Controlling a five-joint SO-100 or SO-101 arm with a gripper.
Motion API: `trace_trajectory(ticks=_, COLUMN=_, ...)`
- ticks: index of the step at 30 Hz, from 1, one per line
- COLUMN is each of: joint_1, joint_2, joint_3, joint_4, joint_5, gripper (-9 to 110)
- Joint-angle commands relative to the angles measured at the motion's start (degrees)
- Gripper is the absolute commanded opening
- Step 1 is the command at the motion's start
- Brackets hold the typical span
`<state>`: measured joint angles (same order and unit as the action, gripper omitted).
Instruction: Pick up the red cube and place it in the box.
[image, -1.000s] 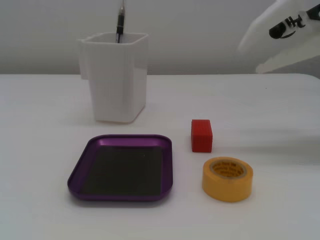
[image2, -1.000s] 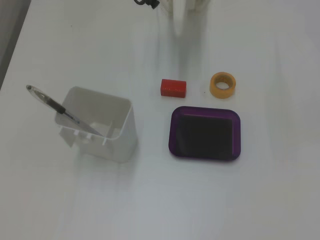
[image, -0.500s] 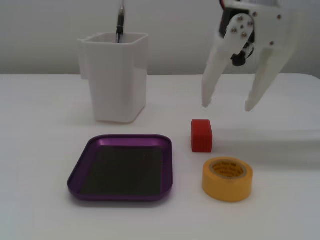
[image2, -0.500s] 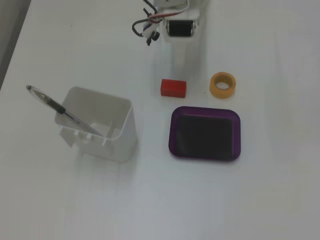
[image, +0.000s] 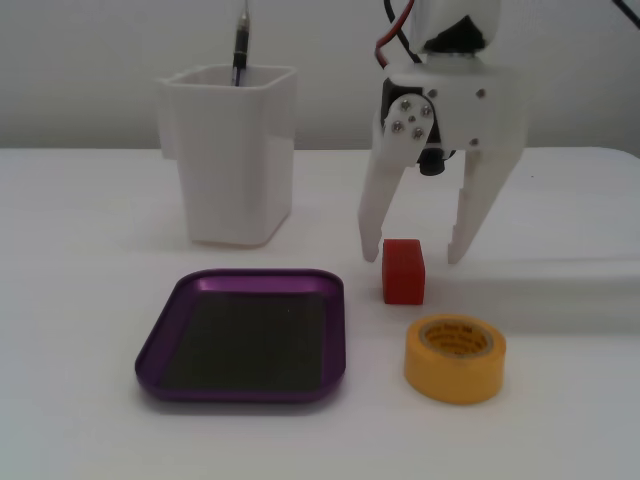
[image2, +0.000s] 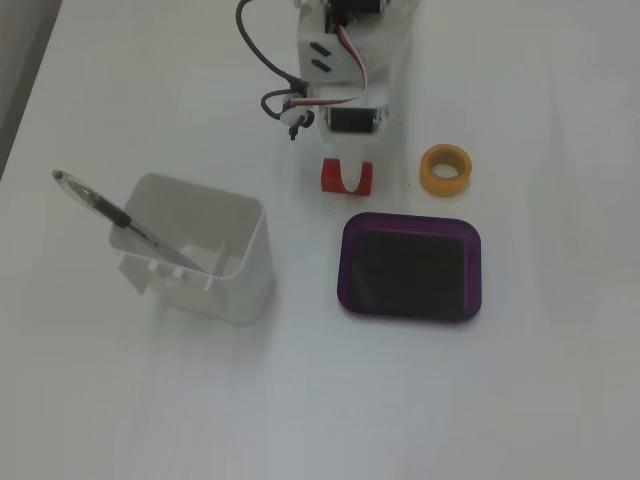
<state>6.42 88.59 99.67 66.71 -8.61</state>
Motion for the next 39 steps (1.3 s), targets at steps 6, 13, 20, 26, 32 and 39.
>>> trace_trajectory(ticks=6, joint_1=-0.26, joint_2=-2.81, joint_3=-1.93, joint_4=-2.46, joint_5=0.0, gripper=20)
trace_trajectory(ticks=13, joint_1=-0.26, joint_2=-5.36, joint_3=-1.93, joint_4=-4.75, joint_5=-0.53, gripper=11)
trace_trajectory(ticks=20, joint_1=-0.35, joint_2=-4.48, joint_3=-2.64, joint_4=-3.6, joint_5=-0.53, gripper=-1)
trace_trajectory(ticks=26, joint_1=-1.23, joint_2=8.09, joint_3=-2.72, joint_4=1.85, joint_5=-0.62, gripper=-1)
trace_trajectory(ticks=32, joint_1=-6.94, joint_2=26.54, joint_3=-2.72, joint_4=5.19, joint_5=-0.62, gripper=-1)
trace_trajectory(ticks=39, joint_1=-16.44, joint_2=30.32, joint_3=-2.72, joint_4=3.43, joint_5=-0.62, gripper=-1)
